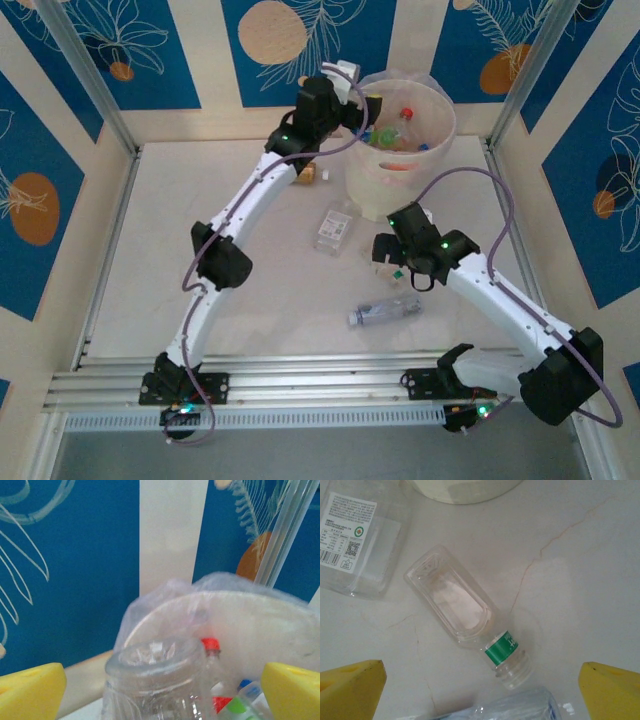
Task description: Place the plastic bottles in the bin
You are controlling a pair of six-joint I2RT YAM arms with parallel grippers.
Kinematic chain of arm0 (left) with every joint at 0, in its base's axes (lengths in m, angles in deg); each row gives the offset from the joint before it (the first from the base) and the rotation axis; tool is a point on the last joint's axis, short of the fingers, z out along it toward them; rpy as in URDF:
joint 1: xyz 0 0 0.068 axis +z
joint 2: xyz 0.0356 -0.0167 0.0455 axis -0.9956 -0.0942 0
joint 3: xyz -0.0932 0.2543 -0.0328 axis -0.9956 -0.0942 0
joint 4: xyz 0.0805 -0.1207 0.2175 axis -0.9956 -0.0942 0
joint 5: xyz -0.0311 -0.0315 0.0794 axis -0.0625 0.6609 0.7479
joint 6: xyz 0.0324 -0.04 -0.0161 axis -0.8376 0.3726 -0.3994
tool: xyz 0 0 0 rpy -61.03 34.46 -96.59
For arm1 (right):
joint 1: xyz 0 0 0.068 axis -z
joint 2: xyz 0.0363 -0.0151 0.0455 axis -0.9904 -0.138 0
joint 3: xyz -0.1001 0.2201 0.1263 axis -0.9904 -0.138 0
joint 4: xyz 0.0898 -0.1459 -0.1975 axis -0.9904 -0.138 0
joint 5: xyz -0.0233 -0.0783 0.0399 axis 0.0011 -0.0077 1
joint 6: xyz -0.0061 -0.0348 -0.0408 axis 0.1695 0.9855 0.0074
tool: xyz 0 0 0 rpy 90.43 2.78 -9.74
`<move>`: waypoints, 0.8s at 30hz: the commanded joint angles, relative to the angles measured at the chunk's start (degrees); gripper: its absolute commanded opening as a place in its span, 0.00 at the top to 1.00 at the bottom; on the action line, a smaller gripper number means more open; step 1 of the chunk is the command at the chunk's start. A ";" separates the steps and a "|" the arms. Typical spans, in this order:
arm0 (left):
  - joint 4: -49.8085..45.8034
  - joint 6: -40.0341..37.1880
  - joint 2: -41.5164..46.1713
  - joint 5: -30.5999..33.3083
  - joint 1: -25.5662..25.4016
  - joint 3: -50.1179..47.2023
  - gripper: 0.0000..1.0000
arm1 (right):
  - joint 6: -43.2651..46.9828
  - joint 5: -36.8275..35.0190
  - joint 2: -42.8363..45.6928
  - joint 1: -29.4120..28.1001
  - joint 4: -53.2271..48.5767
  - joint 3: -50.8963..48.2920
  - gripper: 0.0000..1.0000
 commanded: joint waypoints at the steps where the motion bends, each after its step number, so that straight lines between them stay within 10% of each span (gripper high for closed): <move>1: -2.23 1.04 8.07 -1.28 0.49 0.99 0.00 | 5.32 4.67 -1.65 2.00 3.10 -0.57 0.01; 10: -11.82 2.33 19.21 2.70 0.47 -7.34 0.00 | 12.03 9.04 -10.59 5.75 1.74 1.78 0.01; 24: 6.61 6.88 54.23 8.56 0.48 -64.45 0.00 | 20.94 19.02 -22.38 7.63 5.39 4.79 0.01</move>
